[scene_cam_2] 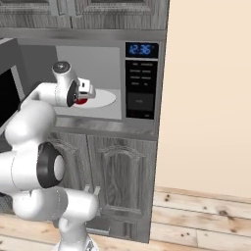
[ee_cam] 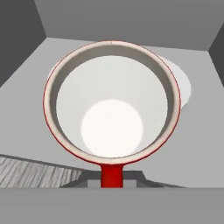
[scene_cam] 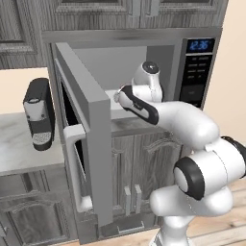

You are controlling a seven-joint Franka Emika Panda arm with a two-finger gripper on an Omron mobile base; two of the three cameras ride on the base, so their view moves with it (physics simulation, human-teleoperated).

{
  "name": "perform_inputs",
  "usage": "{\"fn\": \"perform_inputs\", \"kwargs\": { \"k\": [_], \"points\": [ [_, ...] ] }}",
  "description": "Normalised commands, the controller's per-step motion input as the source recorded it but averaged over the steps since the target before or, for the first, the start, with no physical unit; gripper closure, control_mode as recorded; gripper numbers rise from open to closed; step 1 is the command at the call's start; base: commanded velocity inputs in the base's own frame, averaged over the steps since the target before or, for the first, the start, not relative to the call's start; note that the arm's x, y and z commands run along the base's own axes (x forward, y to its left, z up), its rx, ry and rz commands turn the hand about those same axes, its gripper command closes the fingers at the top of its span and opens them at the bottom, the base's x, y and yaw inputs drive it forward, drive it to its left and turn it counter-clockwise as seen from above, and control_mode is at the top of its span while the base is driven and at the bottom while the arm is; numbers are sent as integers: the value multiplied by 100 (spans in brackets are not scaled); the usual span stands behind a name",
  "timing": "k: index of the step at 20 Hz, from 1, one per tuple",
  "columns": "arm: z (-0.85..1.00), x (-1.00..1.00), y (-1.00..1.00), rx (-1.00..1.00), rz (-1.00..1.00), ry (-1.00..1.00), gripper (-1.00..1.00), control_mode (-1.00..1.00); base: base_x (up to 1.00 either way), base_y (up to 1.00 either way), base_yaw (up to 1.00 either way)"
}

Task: Pick the mug from the counter and place it inside the microwave. Then close the microwave.

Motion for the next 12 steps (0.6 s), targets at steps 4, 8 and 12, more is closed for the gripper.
{"fn": "perform_inputs", "kwargs": {
  "k": [4,8,12],
  "points": [
    [-14,27,9,0,0,0,100,-100,0,0,0],
    [-7,30,8,0,0,0,100,-100,0,0,0],
    [-7,31,5,0,0,0,100,-100,0,0,0]
  ]
}}
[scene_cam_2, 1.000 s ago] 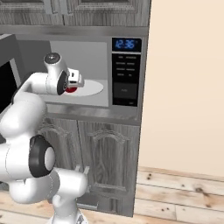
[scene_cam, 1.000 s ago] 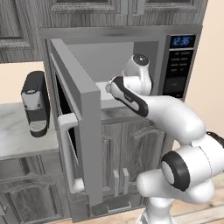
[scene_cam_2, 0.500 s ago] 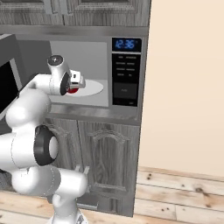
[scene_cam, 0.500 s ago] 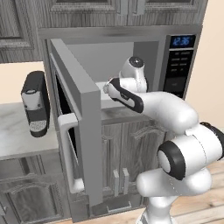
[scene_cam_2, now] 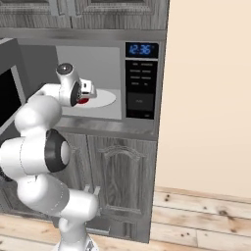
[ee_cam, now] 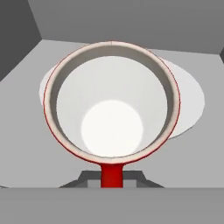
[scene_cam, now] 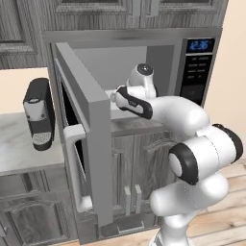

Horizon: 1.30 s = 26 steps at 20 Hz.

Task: Pick the mug from the counter and place it inside the microwave. Then close the microwave.

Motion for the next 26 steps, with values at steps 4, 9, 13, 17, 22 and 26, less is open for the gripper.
{"fn": "perform_inputs", "kwargs": {
  "k": [4,9,13,17,22,26],
  "points": [
    [-3,36,0,0,0,0,100,-100,0,0,0],
    [-2,39,0,0,0,0,100,-100,0,0,0],
    [-8,19,3,0,0,0,100,-100,0,0,0],
    [-11,14,4,0,0,0,100,-100,0,0,0],
    [-22,13,3,0,0,0,100,-100,0,0,0],
    [-24,13,4,0,0,0,100,-100,0,0,0]
  ]
}}
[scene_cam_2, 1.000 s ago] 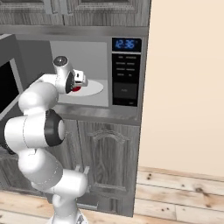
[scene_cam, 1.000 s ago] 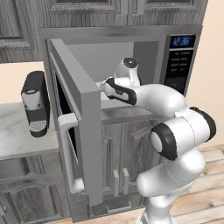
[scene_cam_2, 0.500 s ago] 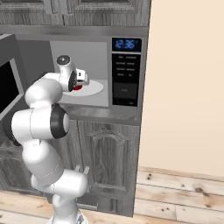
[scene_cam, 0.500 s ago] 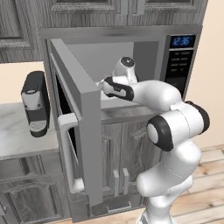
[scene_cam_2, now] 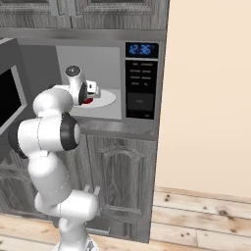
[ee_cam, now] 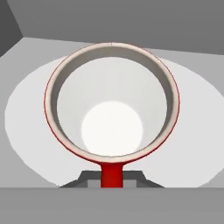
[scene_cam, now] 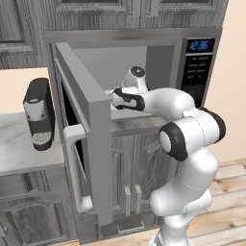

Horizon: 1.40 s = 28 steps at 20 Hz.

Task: Pick the mug from the counter and place it inside the microwave. Then close the microwave.

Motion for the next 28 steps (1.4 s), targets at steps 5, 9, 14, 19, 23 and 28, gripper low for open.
{"fn": "perform_inputs", "kwargs": {
  "k": [5,9,14,19,23,28],
  "points": [
    [-23,9,5,0,0,0,100,-100,0,0,0],
    [-7,3,0,0,0,0,100,-100,0,0,0],
    [0,0,0,0,0,0,100,-100,0,0,0],
    [0,0,0,0,0,0,-100,-100,0,0,0],
    [0,0,0,0,0,0,-100,-100,0,0,0],
    [15,-16,-2,0,0,0,-100,-100,0,0,0]
  ]
}}
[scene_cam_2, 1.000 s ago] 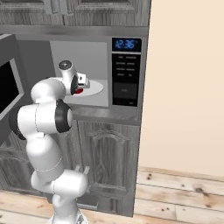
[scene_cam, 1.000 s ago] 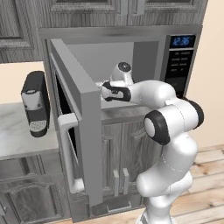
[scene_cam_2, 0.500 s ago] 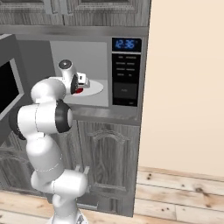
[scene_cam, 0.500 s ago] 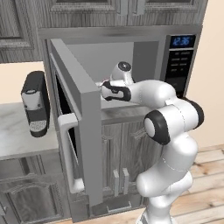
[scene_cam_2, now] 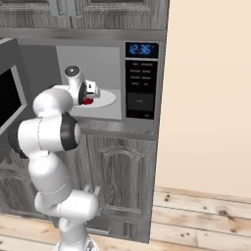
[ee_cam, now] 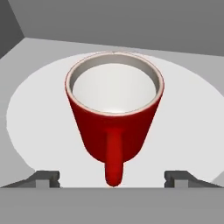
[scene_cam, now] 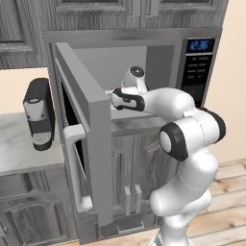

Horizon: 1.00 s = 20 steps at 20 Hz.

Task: Pick the mug from the counter and place it inside the microwave. Then close the microwave.

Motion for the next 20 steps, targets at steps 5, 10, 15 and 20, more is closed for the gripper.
{"fn": "perform_inputs", "kwargs": {
  "k": [5,10,15,20],
  "points": [
    [36,-62,-2,1,0,-2,-100,-100,0,0,0],
    [23,-79,-1,3,0,-6,-100,-100,0,0,0],
    [29,-86,-10,5,0,-2,-100,-100,0,0,0],
    [38,-81,-30,7,0,0,-100,-100,0,0,0]
  ]
}}
